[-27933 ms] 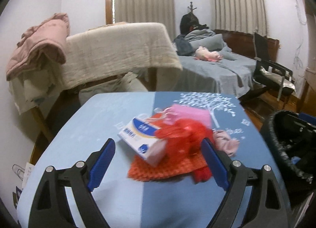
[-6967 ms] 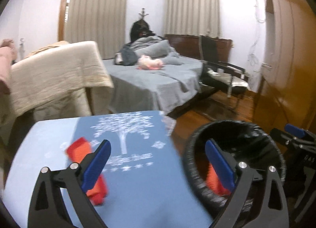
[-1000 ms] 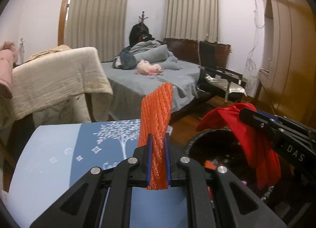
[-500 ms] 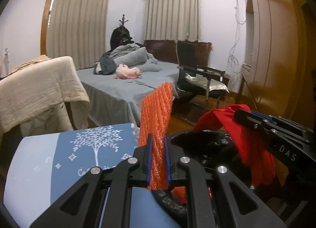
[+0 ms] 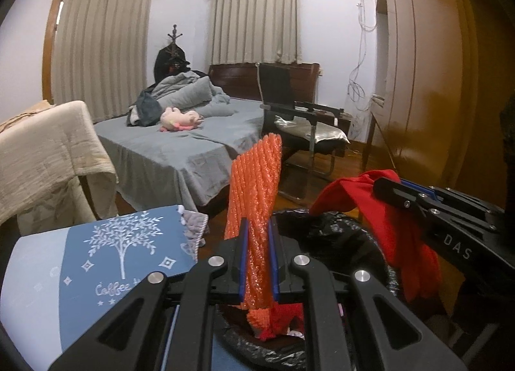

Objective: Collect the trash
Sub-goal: 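Carry the mesh and red cloth over the bin and open both grippers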

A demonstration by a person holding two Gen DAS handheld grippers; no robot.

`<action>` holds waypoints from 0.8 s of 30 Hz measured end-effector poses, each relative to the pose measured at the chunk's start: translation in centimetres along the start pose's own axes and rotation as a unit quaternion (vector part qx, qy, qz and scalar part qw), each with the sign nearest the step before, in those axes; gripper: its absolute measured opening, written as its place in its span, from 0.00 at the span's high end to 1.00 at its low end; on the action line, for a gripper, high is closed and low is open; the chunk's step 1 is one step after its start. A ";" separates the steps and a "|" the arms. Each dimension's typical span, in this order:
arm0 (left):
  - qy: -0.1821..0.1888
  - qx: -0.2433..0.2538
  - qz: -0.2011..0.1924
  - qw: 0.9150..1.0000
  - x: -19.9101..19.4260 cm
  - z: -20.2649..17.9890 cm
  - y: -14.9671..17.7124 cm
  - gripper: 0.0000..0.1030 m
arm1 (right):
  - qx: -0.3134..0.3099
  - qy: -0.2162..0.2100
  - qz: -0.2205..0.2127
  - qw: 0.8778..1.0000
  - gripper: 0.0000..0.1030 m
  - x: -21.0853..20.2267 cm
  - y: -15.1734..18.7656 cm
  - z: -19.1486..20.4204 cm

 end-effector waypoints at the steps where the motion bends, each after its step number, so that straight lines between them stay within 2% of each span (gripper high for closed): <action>1: 0.003 0.000 0.001 1.000 0.2 -0.3 0.0 0.89 | 0.001 0.003 0.001 1.000 0.89 0.1 0.0 -0.2; 14: 0.052 0.009 0.021 0.998 4.0 -3.5 1.8 0.89 | 0.012 0.044 0.014 0.999 0.89 0.1 1.7 -4.0; 24: 0.067 0.017 0.055 0.996 7.5 -4.4 4.5 0.89 | 0.025 0.059 0.043 0.997 0.89 2.1 3.9 -6.1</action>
Point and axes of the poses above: each gripper's, at about its wrist camera, not at the fingertips, and x roughly the way its jaws point, z to its left, y to its underside, the point moved 3 cm from there along x, roughly the way its jaws point, and after that the axes turned 13 degrees about -z, right-handed, at the moved point
